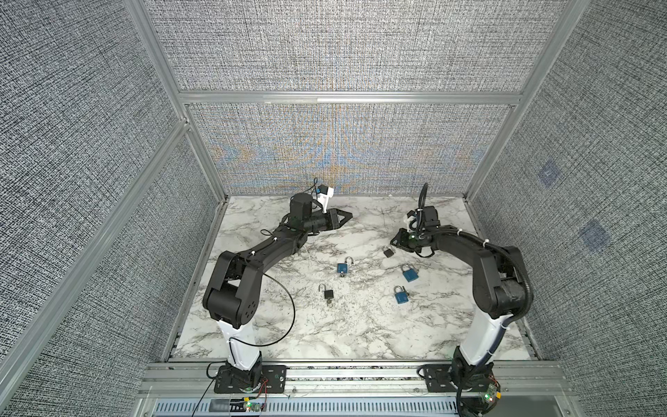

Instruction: Lock with the key

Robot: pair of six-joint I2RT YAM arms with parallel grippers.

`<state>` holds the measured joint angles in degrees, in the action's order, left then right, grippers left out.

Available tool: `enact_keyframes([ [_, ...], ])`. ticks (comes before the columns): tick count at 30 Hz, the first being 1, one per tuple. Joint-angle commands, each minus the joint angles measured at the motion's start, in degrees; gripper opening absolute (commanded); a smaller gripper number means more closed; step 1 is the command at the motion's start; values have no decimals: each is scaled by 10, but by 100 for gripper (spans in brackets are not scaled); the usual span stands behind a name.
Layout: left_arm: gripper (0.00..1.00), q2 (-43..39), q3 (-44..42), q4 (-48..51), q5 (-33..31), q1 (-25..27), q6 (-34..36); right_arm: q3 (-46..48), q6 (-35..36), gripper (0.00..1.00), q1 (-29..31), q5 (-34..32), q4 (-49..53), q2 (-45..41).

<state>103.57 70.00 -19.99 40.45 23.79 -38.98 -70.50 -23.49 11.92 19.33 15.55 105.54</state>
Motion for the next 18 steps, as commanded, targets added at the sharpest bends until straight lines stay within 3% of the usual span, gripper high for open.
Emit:
enact_keyframes([
  [1,27,-33,-45,-39,-22,-15,3,4,7,27,43,-50,31,-23],
  [4,27,-70,-112,-68,-32,-39,-22,10,-14,29,106,-83,29,-39],
  [10,27,-149,-253,-136,2,-96,-73,2,-63,43,217,-188,14,-37],
  [18,31,-291,-345,-43,13,-138,-18,-47,-127,51,299,-240,3,37],
])
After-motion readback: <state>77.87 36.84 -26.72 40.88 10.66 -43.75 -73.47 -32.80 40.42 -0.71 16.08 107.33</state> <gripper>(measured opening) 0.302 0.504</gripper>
